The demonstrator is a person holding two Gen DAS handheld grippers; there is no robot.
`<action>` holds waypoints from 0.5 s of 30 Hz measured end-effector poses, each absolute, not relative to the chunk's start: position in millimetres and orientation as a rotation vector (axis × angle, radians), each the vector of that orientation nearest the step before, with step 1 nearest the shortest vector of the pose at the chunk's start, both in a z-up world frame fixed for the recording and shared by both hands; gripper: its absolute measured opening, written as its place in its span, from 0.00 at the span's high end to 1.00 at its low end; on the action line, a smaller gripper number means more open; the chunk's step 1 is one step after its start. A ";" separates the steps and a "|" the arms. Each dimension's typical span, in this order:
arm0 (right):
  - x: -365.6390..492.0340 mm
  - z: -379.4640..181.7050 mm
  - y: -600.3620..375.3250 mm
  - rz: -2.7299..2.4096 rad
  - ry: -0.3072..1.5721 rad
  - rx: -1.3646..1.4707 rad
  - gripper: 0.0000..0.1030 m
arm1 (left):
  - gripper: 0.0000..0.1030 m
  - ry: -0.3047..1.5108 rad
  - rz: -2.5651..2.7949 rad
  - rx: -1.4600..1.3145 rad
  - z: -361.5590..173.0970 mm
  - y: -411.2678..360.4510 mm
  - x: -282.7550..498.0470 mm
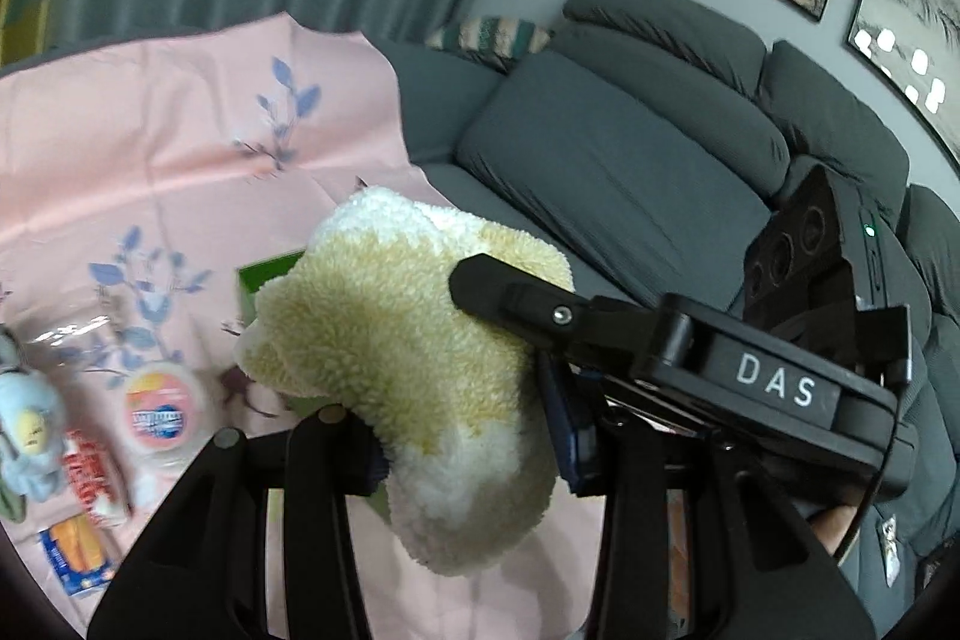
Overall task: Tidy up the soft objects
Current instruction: 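Carry the fuzzy towel into the green box and release it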
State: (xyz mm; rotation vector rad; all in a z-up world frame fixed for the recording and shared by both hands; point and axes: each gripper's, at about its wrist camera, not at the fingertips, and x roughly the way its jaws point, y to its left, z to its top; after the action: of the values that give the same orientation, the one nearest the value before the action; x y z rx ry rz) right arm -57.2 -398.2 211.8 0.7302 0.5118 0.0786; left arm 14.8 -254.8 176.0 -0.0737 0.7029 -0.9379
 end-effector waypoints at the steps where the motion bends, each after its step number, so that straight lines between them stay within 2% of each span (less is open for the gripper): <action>1: -60.1 209.8 -404.4 0.046 0.509 0.742 0.57 | 0.62 0.710 -0.949 -0.069 174.2 -260.8 15.2; 15: -64.2 166.2 -465.4 -0.170 0.559 0.911 0.61 | 0.61 0.882 -0.985 -0.053 131.7 -325.1 38.5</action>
State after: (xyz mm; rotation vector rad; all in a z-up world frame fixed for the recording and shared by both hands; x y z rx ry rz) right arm -64.2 -465.4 166.2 0.9113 0.5592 -0.1699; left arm 38.5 -325.1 131.7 -0.0533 0.8816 -0.9848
